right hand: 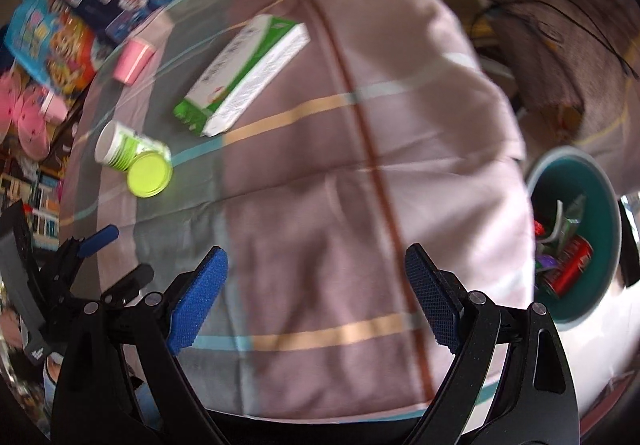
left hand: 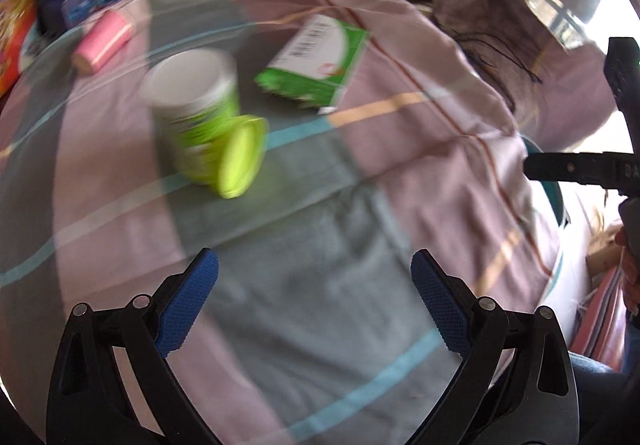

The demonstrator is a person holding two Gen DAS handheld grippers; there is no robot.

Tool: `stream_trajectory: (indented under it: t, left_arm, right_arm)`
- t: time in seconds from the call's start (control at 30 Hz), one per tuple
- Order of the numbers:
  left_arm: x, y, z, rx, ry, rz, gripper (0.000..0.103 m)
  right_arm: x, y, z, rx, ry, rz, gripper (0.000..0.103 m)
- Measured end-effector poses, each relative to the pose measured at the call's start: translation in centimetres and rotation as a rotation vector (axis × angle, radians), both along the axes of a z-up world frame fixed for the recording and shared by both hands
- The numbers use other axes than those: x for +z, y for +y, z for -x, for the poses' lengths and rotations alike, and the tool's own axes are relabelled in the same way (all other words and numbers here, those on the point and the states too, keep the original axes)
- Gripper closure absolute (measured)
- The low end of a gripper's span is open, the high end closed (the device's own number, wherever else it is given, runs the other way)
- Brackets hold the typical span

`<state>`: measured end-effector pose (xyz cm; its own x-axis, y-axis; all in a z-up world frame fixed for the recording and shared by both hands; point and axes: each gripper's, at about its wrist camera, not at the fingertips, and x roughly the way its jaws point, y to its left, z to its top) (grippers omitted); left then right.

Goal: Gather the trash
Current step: 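Move both open tools back over the table toward the jar, then grasp the white jar with left tool while right tool grasps its green lid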

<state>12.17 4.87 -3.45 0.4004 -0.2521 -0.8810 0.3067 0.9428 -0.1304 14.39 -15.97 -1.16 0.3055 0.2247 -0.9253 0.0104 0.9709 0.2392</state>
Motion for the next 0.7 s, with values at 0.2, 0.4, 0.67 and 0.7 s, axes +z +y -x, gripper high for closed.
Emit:
stream_trajectory:
  t: [0.2,0.4,0.67,0.7]
  left_arm:
    - [-1.2,7.2,-1.3,0.110,0.018,0.011,0.006]
    - [-2.3,11.5,-2.4,0.162,0.027,0.014,0.006]
    - [-2.8,14.1,-3.6,0.200,0.030,0.037,0.006]
    - [-2.9,14.3,-3.7,0.203,0.033,0.039,0.006]
  right_arm:
    - [-0.8,7.5,-2.8,0.130,0.024,0.008,0.017]
    - [-2.2,12.9,-5.4,0.211,0.041,-0.003,0.017]
    - [-3.4,17.5,-7.2,0.330,0.018,-0.014,0.017]
    - [-3.6,17.8,-7.4,0.343,0.013,-0.012,0.017]
